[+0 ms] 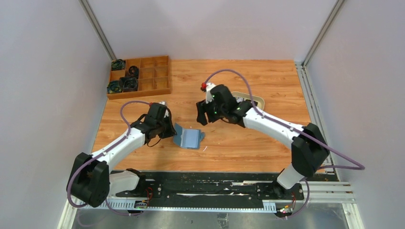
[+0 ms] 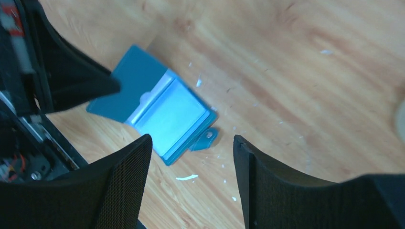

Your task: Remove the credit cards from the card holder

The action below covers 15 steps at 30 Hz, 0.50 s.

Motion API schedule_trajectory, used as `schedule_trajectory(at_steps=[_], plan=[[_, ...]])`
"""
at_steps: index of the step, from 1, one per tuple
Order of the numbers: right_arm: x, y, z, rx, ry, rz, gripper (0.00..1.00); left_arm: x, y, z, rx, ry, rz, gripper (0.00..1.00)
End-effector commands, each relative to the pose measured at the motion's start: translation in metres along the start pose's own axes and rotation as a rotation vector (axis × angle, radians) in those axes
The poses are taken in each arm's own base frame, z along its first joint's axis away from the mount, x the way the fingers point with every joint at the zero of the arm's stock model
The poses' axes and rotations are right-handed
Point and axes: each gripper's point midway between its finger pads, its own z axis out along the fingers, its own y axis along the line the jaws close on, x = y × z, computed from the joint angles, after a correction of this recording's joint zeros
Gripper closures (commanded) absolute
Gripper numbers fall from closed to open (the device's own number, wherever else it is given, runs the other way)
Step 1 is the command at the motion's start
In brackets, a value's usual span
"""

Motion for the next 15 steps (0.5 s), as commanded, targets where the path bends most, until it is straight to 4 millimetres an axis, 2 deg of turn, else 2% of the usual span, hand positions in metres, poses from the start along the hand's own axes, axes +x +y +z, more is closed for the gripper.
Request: schedule_trajectory(at_steps=[1,7,15], plan=[[0.050,0.008,0.023,0.046,0.128,-0.099,0.33,0.002,0.005,0.003,-0.024,-0.013,-0.023,1.00],[0.073,0.026,0.045,0.020,0.182,-0.097,0.33,0.005,0.006,0.005,-0.026,-0.003,-0.016,0.99],[0.110,0.021,0.053,0.083,0.291,-0.093,0.37,0.008,0.011,0.006,-0.041,0.002,-0.009,0.99]])
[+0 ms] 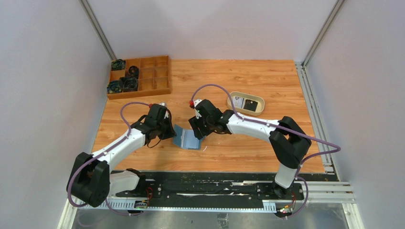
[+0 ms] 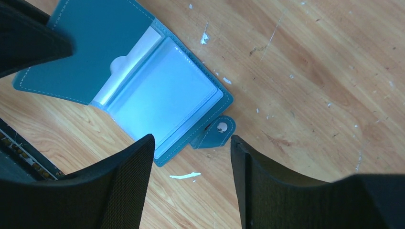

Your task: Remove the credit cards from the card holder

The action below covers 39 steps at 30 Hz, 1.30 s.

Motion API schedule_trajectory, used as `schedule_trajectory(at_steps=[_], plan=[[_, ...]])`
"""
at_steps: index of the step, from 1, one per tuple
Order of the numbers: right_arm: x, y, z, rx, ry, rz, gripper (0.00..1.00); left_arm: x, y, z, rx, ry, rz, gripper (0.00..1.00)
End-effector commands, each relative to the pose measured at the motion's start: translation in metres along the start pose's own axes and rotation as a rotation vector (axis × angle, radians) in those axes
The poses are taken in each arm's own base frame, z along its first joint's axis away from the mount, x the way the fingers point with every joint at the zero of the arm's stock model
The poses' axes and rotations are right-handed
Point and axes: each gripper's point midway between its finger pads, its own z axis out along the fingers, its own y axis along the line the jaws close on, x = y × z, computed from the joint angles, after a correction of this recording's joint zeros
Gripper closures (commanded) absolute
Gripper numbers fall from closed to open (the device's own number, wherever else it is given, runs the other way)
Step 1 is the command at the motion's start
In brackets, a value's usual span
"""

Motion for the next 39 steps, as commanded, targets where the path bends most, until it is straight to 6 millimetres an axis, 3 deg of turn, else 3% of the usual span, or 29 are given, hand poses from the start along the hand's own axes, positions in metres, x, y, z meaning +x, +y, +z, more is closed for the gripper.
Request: schedule_trajectory(at_steps=[1,20,27,33,36,39], plan=[[0.017,0.000,0.003,0.045,0.051,0.020,0.38,0.003,0.006,0.002,-0.024,-0.005,0.008,0.99],[0.059,-0.013,0.020,0.129,0.162,0.063,0.56,0.004,0.009,0.002,-0.035,-0.007,0.013,1.00],[0.075,-0.015,0.031,0.149,0.204,0.083,0.72,0.006,0.009,0.003,-0.030,-0.003,0.007,1.00],[0.080,-0.028,0.028,0.225,0.194,0.113,0.92,0.005,0.010,0.002,-0.040,-0.002,0.017,1.00],[0.080,-0.037,0.022,0.273,0.175,0.133,0.94,0.006,0.011,0.002,-0.041,0.000,0.017,1.00],[0.080,-0.046,0.017,0.308,0.159,0.157,0.89,0.004,0.011,0.001,-0.045,-0.005,0.017,1.00]])
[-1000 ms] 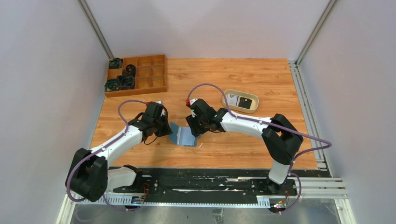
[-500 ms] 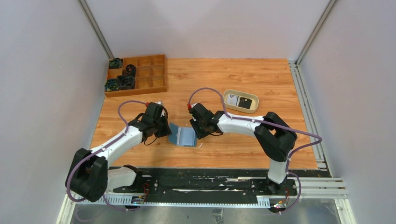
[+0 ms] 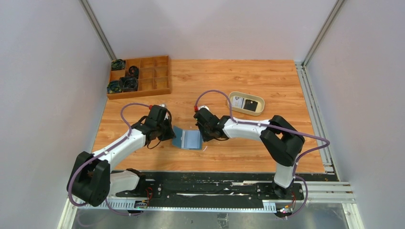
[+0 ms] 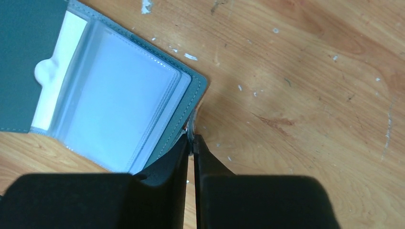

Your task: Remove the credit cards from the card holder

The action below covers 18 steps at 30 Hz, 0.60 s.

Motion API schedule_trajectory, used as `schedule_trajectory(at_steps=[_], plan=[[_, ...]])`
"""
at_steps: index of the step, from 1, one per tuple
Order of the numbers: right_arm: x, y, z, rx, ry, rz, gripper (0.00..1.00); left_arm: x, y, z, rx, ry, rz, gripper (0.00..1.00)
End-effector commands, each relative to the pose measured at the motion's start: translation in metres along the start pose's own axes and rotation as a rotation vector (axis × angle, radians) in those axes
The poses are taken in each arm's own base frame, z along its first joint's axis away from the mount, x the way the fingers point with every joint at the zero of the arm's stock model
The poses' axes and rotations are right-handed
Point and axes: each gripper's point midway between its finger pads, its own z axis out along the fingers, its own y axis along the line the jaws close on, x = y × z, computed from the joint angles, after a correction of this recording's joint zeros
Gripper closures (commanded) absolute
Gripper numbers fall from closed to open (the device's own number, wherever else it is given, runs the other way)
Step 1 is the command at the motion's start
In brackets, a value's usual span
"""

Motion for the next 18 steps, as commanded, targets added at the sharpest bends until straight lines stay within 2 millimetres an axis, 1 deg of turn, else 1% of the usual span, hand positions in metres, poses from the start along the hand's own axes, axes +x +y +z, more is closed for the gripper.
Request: schedule_trajectory(at_steps=[1,5,9,14,18], plan=[[0.031,-0.037,-0.003,0.163,0.063,0.019,0.86,-0.002,0.003,-0.002,-0.019,-0.015,0.016,1.00],[0.028,-0.049,-0.011,0.216,0.040,0.030,0.72,-0.003,0.003,-0.004,-0.024,-0.019,0.020,1.00],[0.031,-0.058,-0.017,0.257,0.034,0.052,0.64,-0.003,0.004,-0.004,-0.027,-0.017,0.020,1.00],[0.038,-0.062,-0.018,0.276,0.039,0.079,0.62,-0.002,0.004,-0.003,-0.028,-0.016,0.020,1.00],[0.038,-0.061,-0.019,0.266,0.024,0.099,0.63,-0.002,0.005,-0.004,-0.028,-0.015,0.020,1.00]])
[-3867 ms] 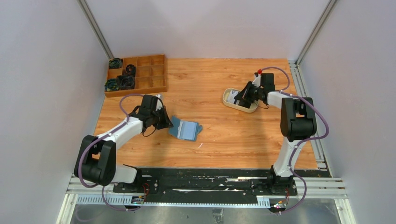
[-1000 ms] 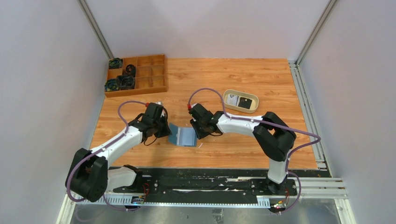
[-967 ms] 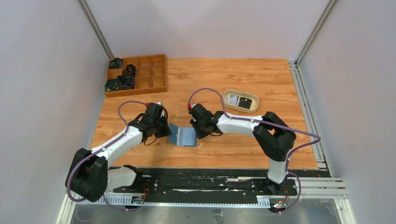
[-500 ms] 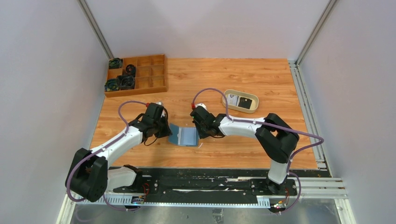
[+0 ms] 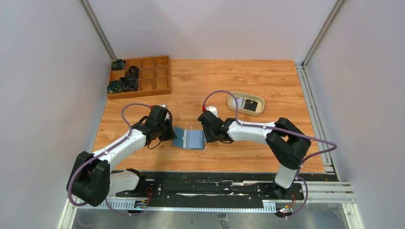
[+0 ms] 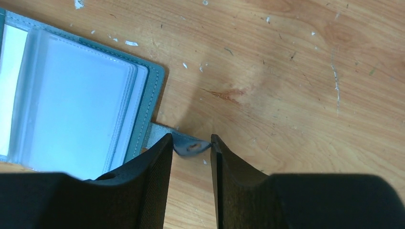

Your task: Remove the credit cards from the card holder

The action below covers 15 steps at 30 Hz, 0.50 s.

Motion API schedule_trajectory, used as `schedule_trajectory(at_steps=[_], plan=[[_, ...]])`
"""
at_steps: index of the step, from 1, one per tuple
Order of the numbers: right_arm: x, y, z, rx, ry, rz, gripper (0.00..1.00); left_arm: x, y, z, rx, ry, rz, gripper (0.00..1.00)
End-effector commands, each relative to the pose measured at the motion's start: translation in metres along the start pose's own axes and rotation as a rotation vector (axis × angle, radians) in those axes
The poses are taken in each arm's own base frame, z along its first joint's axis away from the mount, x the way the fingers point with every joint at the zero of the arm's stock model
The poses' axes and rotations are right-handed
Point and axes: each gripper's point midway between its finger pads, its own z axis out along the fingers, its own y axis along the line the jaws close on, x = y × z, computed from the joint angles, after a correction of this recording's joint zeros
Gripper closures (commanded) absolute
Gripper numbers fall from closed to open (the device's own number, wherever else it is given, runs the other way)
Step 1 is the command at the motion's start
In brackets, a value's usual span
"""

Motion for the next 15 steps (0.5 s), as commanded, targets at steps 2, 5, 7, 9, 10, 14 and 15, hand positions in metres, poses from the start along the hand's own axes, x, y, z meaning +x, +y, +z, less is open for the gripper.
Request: schedule_trajectory(at_steps=[2,5,7,9,10,14,15], plan=[[0.024,-0.035,-0.005,0.125,0.056,-0.003,0.64,-0.004,0.007,-0.003,-0.040,-0.023,0.017,1.00],[0.023,-0.032,-0.007,0.109,0.051,0.005,0.65,-0.004,0.008,-0.003,-0.041,-0.022,0.016,1.00],[0.021,-0.027,-0.010,0.071,0.037,0.018,0.65,-0.003,0.008,-0.003,-0.041,-0.022,0.015,1.00],[0.019,-0.020,-0.014,0.017,0.011,0.035,0.65,-0.003,0.009,-0.003,-0.042,-0.020,0.015,1.00],[0.018,-0.018,-0.016,0.002,0.002,0.044,0.65,-0.003,0.009,-0.002,-0.042,-0.021,0.015,1.00],[0.017,-0.014,-0.021,-0.024,-0.007,0.064,0.65,-0.002,0.009,-0.001,-0.043,-0.018,0.013,1.00],[0.017,-0.013,-0.022,-0.031,-0.003,0.070,0.65,-0.002,0.009,-0.001,-0.043,-0.018,0.013,1.00]])
